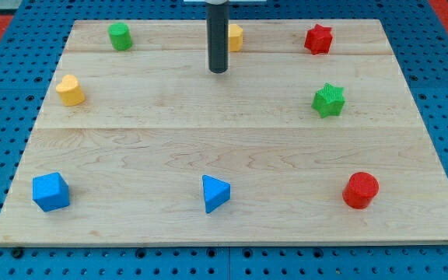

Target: Slide the hexagon to the right of the green circle

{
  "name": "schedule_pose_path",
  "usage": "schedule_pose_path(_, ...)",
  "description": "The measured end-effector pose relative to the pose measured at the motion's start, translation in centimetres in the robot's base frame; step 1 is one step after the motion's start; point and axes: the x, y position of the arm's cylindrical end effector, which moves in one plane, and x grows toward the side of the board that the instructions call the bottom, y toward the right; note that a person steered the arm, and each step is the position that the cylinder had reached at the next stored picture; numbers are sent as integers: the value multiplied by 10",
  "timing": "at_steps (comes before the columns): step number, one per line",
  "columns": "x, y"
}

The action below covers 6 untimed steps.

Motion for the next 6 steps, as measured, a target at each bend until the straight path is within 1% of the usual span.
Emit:
schedule_pose_path(1, -6, 37)
schedule_pose_path(2, -32, 56)
schedule_pose_path(3, -73, 54)
schedule_pose_path(4, -87, 48)
schedule_pose_path(5, -98, 12)
schedule_pose_path(6, -116, -59)
